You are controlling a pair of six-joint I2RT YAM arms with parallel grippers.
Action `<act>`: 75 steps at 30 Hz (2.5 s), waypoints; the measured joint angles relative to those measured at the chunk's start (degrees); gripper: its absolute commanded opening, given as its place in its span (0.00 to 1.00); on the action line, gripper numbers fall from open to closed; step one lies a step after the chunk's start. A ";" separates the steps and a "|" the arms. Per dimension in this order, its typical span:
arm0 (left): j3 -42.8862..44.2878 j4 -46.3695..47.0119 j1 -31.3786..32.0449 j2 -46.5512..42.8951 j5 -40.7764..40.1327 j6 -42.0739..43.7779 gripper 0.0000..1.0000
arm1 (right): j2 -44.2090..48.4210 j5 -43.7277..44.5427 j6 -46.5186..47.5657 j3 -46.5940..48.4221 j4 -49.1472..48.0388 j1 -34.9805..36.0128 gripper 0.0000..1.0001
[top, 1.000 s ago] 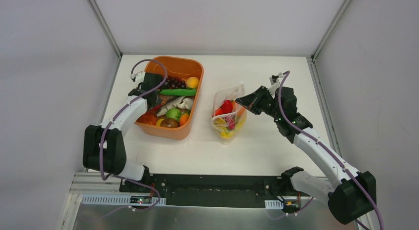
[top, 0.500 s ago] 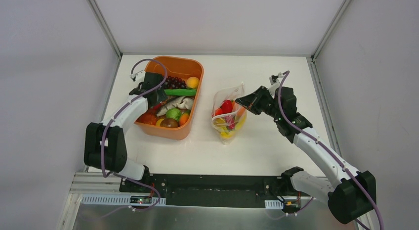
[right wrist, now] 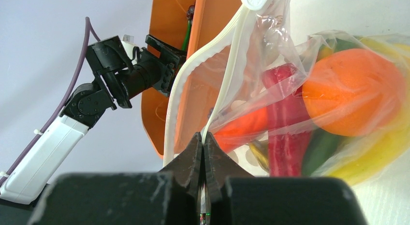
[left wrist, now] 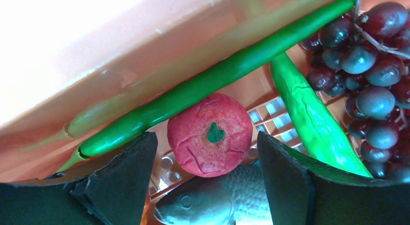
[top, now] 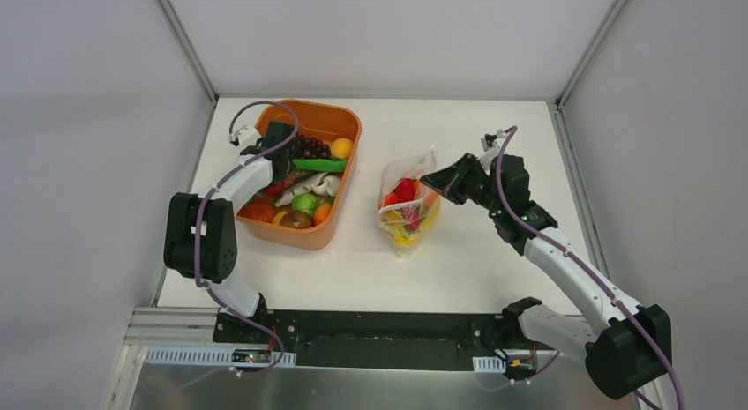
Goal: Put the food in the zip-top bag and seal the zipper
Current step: Pick up the fake vegetable from the bin, then place the fake vegetable in the zipper food storage bag.
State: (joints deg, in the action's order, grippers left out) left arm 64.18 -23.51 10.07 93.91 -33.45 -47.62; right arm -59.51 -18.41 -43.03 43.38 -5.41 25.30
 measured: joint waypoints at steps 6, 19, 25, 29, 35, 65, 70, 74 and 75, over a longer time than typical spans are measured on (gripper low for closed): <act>0.02 -0.35 0.11 1.81 -2.29 -2.64 0.57 | 0.00 0.00 0.00 0.00 0.02 0.00 0.00; -1.90 -0.72 3.34 -4.04 -4.57 -0.72 0.10 | 0.00 0.09 0.00 0.00 0.00 0.00 0.00; -4.42 1.01 4.22 -12.92 -2.91 1.44 0.08 | 0.00 0.09 -0.04 0.00 0.00 -0.04 0.00; -6.71 2.64 4.22 -17.81 0.02 3.06 0.07 | 0.02 0.07 -0.07 0.00 0.00 -0.11 0.00; -7.72 5.03 4.24 -22.12 8.28 6.14 0.05 | 0.22 0.00 -0.07 0.00 0.00 -0.11 0.00; 17.46 11.91 27.39 -11.65 58.95 22.16 0.11 | 1.70 -0.11 1.09 0.00 1.40 -0.11 0.00; 21.51 5.99 29.73 -6.67 58.95 26.27 0.11 | 1.70 -0.11 1.09 0.00 1.36 -0.11 0.00; 25.33 0.83 30.51 -2.99 58.49 29.07 0.13 | 1.88 0.13 1.64 0.24 2.19 -0.24 0.00; 26.21 -0.07 30.51 -2.32 58.31 29.55 0.15 | 2.05 0.13 1.64 0.20 2.08 -0.39 0.00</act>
State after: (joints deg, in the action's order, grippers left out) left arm 90.39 -23.57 40.58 91.59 24.86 -18.06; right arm -57.45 -18.28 -41.39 43.57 -3.33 24.91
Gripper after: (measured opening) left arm 0.557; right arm 0.007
